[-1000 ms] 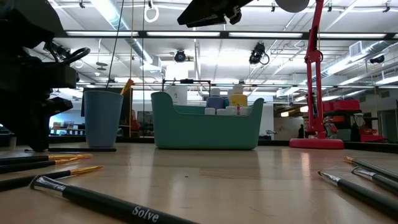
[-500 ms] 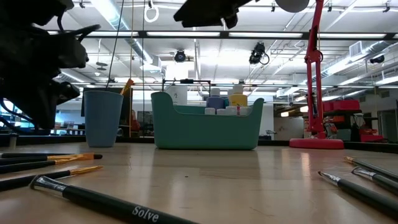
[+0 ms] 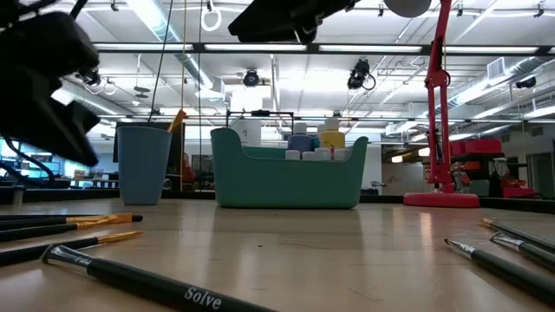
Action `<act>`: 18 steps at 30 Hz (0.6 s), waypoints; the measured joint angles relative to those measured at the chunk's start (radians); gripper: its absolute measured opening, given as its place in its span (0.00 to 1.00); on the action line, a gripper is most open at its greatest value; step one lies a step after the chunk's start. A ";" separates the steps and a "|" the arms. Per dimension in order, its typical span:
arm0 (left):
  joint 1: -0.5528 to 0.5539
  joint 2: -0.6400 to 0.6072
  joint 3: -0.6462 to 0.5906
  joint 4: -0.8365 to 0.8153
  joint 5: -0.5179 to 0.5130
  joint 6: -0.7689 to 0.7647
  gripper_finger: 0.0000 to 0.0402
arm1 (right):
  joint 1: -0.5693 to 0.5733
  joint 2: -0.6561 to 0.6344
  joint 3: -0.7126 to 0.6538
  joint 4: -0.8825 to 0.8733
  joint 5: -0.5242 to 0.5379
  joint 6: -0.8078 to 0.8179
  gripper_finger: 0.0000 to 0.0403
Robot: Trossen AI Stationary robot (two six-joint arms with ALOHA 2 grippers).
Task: Pick & Place Paint Supplies
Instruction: Put the silver paint brush into the blue cup
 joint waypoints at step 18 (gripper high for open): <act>-0.108 0.402 0.007 0.199 -0.168 -0.230 0.24 | -0.008 0.000 0.000 0.030 0.028 -0.048 0.48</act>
